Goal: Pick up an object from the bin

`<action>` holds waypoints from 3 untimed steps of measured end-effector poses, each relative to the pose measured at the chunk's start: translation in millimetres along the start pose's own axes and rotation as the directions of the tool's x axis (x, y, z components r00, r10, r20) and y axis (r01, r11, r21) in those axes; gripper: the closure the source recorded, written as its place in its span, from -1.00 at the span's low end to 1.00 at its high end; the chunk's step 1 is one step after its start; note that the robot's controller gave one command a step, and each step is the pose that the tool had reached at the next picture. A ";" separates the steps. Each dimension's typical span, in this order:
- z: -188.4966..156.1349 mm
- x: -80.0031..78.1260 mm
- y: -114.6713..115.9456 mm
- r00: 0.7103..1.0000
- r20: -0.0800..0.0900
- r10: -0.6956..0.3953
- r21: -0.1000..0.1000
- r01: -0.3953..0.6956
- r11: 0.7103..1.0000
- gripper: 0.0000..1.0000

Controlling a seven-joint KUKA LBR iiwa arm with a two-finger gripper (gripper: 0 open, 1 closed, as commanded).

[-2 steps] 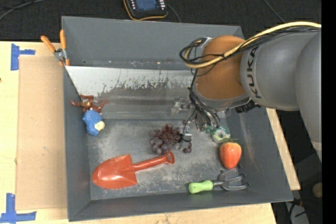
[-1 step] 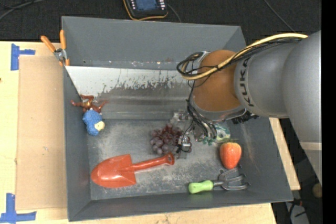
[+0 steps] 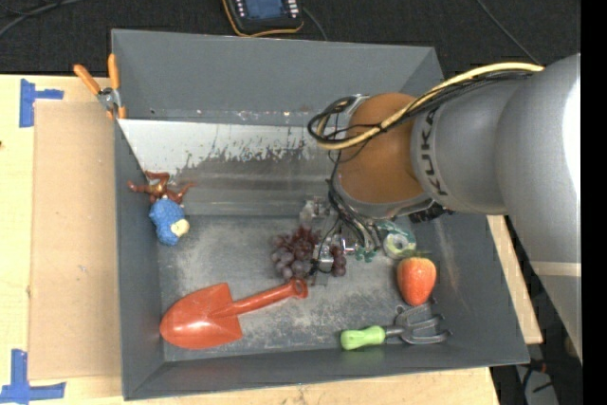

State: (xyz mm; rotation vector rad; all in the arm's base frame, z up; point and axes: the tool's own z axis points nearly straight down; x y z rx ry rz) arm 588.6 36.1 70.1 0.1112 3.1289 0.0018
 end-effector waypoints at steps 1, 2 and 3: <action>-4.9 1.2 -10.4 1.000 -0.016 0.000 0.001 0.000 1.000 1.00; -5.0 1.2 -10.4 1.000 -0.016 0.000 0.001 0.001 1.000 1.00; -38.0 3.0 -10.4 1.000 -0.023 -0.001 0.001 0.001 1.000 1.00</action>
Offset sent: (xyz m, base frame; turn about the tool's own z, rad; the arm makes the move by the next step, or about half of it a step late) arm 0.0000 0.0000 0.0000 0.0000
